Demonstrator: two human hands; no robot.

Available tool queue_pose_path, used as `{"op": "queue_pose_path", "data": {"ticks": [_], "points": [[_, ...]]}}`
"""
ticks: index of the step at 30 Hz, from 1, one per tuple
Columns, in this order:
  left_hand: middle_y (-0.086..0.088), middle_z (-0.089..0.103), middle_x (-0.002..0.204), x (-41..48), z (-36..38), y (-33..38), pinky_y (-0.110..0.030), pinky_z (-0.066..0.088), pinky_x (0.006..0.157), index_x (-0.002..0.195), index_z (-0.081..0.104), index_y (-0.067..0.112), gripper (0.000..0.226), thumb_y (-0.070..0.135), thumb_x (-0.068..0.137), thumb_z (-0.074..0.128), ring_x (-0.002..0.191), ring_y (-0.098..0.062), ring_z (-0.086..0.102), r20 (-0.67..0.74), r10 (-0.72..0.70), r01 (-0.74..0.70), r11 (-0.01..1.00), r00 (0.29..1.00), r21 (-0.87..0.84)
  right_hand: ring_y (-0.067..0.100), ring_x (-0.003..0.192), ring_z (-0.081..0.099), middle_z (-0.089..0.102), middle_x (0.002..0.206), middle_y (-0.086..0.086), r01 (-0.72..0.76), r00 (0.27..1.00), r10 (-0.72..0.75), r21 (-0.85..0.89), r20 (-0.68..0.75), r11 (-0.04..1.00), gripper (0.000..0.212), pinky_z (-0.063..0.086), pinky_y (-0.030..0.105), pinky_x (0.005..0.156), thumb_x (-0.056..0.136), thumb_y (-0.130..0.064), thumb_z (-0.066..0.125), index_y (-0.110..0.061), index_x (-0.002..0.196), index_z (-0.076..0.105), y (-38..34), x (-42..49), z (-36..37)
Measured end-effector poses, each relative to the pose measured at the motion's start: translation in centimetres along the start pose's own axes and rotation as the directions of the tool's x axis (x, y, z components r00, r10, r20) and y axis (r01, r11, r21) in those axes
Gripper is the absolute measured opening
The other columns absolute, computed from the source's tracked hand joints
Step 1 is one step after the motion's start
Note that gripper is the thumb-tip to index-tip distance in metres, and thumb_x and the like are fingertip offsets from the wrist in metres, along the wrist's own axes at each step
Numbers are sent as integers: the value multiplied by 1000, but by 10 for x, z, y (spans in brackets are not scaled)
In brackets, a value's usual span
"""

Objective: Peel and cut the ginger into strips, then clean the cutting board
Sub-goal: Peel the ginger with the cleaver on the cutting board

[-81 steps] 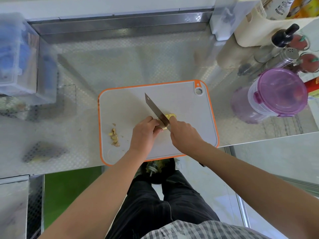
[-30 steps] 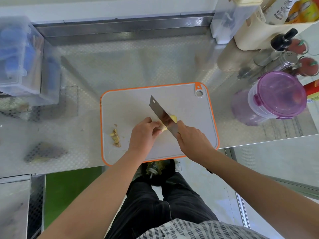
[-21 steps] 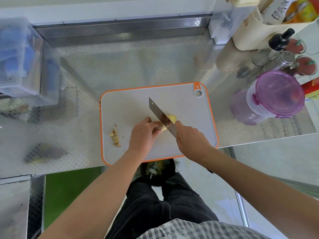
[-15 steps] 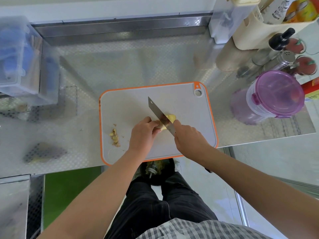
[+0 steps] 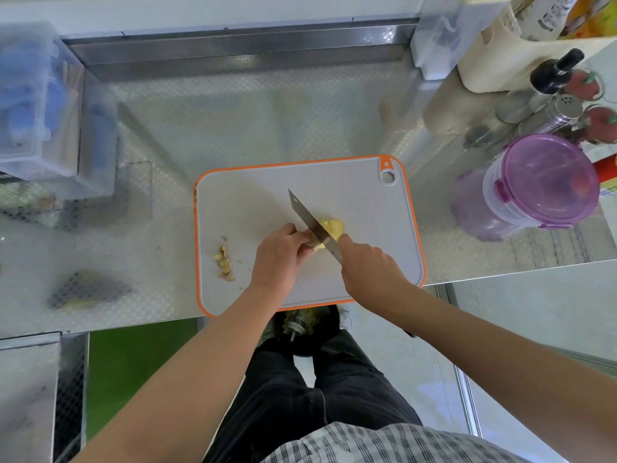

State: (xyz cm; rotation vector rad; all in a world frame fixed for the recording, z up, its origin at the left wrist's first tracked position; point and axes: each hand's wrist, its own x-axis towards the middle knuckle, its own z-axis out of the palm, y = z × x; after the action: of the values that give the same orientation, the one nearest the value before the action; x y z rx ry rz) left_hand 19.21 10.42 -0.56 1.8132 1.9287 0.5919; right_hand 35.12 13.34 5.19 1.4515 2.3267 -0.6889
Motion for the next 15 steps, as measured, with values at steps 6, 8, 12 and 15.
{"op": "queue_pose_path", "data": {"ticks": [6, 8, 12, 15], "points": [[-7, 61, 73, -1, 0, -1, -26, 43, 51, 89, 74, 7, 19, 5, 71, 81, 57, -26, 59, -7, 34, -34, 999, 999, -31, 27, 68, 51, 43, 73, 2, -4, 1000, 4, 12, -8, 1000, 26, 36, 35, 58, 93, -4, 38, -8, 119, 35, -4, 23, 8], [-7, 62, 74, -2, 1, 0, -31, 49, 51, 91, 74, 7, 20, 5, 72, 80, 59, -27, 60, -8, 36, -37, 998, 999, -48, 30, 72, 53, 52, 81, 8, 5, 1000, -4, 56, -30, 998, 22, 36, 35, 59, 95, -7, 37, -7, 117, 37, -3, 33, 13], [-7, 63, 77, -2, 0, 0, -28, 44, 55, 94, 74, 7, 18, 8, 76, 78, 62, -26, 60, -1, 28, -28, 999, 1000, -44, 36, 75, 57, 60, 91, 12, 30, 997, -24, 77, -75, 997, 20, 37, 36, 59, 99, -16, 38, -7, 117, 38, 5, 35, 20], [-7, 63, 77, -1, 0, -1, -30, 46, 56, 92, 74, 7, 16, 9, 77, 77, 63, -28, 61, -2, 31, -31, 999, 1000, -31, 33, 71, 54, 58, 87, 11, 22, 997, -14, 112, -76, 993, 21, 39, 36, 59, 100, -21, 39, -8, 116, 38, 8, 35, 18]]}}
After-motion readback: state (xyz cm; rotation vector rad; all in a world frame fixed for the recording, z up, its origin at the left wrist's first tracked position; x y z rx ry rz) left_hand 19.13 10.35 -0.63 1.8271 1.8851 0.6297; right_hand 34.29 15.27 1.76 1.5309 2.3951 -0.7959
